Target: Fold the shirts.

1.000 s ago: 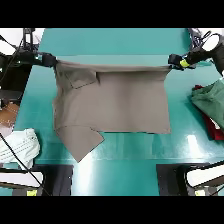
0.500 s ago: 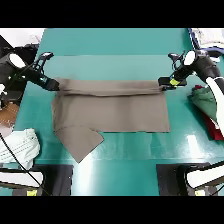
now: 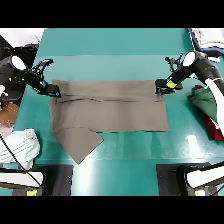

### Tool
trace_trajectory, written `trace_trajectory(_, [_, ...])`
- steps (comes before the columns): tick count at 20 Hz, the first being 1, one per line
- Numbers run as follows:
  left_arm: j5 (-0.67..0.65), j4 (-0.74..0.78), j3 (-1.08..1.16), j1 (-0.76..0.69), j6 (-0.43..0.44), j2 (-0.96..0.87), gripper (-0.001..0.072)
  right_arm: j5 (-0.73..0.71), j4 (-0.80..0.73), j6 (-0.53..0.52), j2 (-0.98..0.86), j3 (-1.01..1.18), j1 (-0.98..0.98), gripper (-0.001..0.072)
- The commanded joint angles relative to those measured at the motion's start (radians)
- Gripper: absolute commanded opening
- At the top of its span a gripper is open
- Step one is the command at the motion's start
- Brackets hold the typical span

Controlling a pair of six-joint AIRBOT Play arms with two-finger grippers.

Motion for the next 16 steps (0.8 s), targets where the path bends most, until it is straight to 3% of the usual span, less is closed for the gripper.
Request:
trace_trajectory(1, [-0.126, 0.039, -0.013, 0.024, -0.117, 0.032, 0.0538, 0.05, 0.023, -0.024, 0.051, 0.0, -0.004, 0.0355])
trace_trajectory(5, [-0.083, -0.068, -0.286, 0.051, -0.13, 0.251, 0.0537, 0.051, 0.023, -0.062, 0.145, 0.0, -0.004, 0.0355])
trace_trajectory(10, [0.0, -0.111, -0.723, 0.051, -0.252, 0.58, 0.0537, 0.017, 0.023, -0.077, 0.196, 0.0, -0.004, 0.0355])
trace_trajectory(16, [-0.023, -0.112, -0.89, 0.051, -0.297, 0.666, 0.0537, 0.021, 0.024, -0.077, 0.195, 0.0, -0.004, 0.0355])
